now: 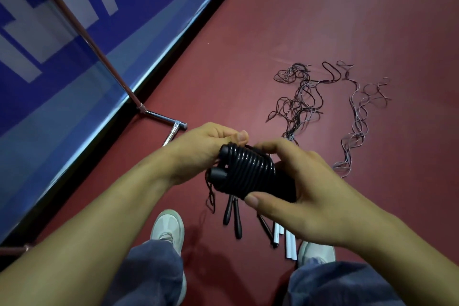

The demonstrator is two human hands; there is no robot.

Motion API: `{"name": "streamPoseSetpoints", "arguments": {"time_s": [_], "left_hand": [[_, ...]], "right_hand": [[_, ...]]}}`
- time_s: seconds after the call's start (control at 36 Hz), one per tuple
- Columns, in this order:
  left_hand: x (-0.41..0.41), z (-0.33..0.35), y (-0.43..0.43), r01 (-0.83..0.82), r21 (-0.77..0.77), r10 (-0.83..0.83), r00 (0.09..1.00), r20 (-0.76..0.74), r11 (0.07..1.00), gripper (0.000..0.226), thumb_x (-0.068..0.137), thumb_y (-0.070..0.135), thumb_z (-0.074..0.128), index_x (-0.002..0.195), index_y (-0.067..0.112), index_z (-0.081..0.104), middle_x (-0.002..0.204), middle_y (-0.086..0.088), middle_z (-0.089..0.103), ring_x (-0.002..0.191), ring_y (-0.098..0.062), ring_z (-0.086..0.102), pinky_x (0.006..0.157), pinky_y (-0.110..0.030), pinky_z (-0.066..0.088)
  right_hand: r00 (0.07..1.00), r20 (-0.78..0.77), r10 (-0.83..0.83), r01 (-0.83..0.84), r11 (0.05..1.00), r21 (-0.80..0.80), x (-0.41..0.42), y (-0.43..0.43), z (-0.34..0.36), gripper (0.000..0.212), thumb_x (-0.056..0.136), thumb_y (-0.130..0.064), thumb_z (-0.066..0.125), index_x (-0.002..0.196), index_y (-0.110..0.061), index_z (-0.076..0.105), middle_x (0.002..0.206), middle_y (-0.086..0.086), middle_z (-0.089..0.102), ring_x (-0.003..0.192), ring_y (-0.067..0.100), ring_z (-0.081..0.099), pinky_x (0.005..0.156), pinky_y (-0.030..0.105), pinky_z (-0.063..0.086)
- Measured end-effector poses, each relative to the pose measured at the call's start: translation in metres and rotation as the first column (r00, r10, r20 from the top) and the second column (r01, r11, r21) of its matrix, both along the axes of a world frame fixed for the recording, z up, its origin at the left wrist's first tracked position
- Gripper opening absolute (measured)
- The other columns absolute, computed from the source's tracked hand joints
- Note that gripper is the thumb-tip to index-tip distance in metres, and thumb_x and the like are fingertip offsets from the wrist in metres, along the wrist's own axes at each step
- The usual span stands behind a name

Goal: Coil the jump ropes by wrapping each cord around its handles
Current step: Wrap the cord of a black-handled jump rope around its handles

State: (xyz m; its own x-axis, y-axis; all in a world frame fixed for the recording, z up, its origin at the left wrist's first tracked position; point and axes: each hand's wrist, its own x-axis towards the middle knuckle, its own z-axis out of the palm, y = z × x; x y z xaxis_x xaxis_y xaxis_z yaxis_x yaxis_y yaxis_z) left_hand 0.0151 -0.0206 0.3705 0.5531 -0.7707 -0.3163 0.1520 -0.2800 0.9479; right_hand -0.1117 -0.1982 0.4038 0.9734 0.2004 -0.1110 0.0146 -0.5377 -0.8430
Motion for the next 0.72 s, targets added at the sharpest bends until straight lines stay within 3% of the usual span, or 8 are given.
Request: {"name": "streamPoseSetpoints", "arguments": {"time_s": [0.11,0.17,0.25,0.36,0.44,0.53,0.61,0.72], "left_hand": [[-0.01,-0.013,-0.001,0.038,0.142,-0.06,0.987,0.151,0.989,0.034,0.097,0.002,0.056,0.069,0.02,0.052,0.055,0.02,0.054,0.056,0.005,0.049,0.063,-0.014,0.042],[-0.016,-0.024,0.001,-0.014,0.221,-0.025,0.985,0.172,0.975,0.013,0.078,0.024,0.067,0.075,0.032,0.057,0.067,0.021,0.057,0.069,0.003,0.052,0.074,-0.027,0.045],[-0.026,-0.026,-0.003,-0.039,0.137,0.04,0.999,-0.007,0.99,0.011,0.067,0.021,0.067,0.066,0.027,0.059,0.063,0.014,0.058,0.062,-0.006,0.052,0.064,-0.025,0.043],[-0.037,-0.01,-0.016,-0.012,-0.028,0.0,0.928,-0.373,1.0,0.024,0.087,0.02,0.052,0.064,0.017,0.046,0.058,-0.004,0.022,0.054,-0.019,0.017,0.055,-0.032,0.031],[-0.039,-0.009,-0.02,-0.058,-0.024,0.042,0.901,-0.433,0.998,0.018,0.094,0.029,0.052,0.083,0.016,0.055,0.06,-0.003,0.016,0.054,-0.019,0.013,0.055,-0.032,0.03],[-0.041,-0.008,-0.022,-0.1,-0.125,0.034,0.893,-0.449,0.987,0.033,0.106,0.025,0.046,0.085,0.031,0.07,0.062,-0.006,0.032,0.048,-0.013,0.021,0.054,-0.031,0.031],[-0.039,-0.004,-0.022,-0.088,-0.19,0.018,0.938,-0.345,0.978,0.02,0.101,0.021,0.053,0.09,0.029,0.068,0.076,-0.009,0.051,0.046,-0.012,0.031,0.054,-0.03,0.04],[-0.043,-0.003,-0.024,-0.202,-0.079,0.202,0.979,0.0,0.976,0.014,0.088,0.025,0.058,0.094,0.024,0.071,0.08,-0.007,0.069,0.062,-0.02,0.06,0.065,-0.034,0.053]], "right_hand": [[0.998,0.045,-0.045,0.044,0.999,0.022,0.003,-0.002,0.0,0.048,0.085,-0.036,0.078,0.122,-0.03,0.049,0.073,-0.002,0.071,0.057,0.014,0.065,0.051,0.032,0.052],[0.993,0.083,-0.078,0.076,0.997,0.021,0.003,-0.004,0.0,0.031,0.082,-0.039,0.074,0.102,-0.028,0.053,0.071,0.002,0.068,0.054,0.017,0.062,0.048,0.04,0.05],[0.986,0.073,-0.152,0.15,0.988,0.029,0.005,-0.011,0.0,0.023,0.078,-0.041,0.068,0.089,-0.024,0.056,0.068,-0.001,0.066,0.056,0.017,0.06,0.051,0.042,0.049],[0.966,-0.048,-0.253,0.257,0.958,0.128,0.014,-0.018,-0.004,0.022,0.083,-0.03,0.077,0.086,-0.015,0.061,0.069,0.002,0.063,0.052,0.012,0.057,0.051,0.037,0.049],[0.953,-0.106,-0.284,0.301,0.93,0.211,0.02,-0.019,-0.008,0.018,0.09,-0.02,0.076,0.087,-0.009,0.062,0.062,0.0,0.063,0.049,0.017,0.054,0.048,0.031,0.043],[0.909,-0.211,-0.359,0.414,0.834,0.364,0.026,-0.023,-0.007,0.015,0.093,-0.005,0.07,0.089,0.004,0.058,0.055,0.0,0.055,0.046,0.021,0.048,0.04,0.023,0.037],[0.885,-0.271,-0.379,0.465,0.76,0.454,0.028,-0.028,-0.004,0.025,0.094,-0.005,0.066,0.096,0.017,0.055,0.055,0.008,0.055,0.044,0.021,0.045,0.037,0.022,0.033],[0.895,-0.234,-0.38,0.447,0.758,0.476,0.028,-0.028,-0.005,0.023,0.095,-0.012,0.065,0.093,0.011,0.064,0.057,0.015,0.051,0.043,0.021,0.044,0.04,0.025,0.03]]}}
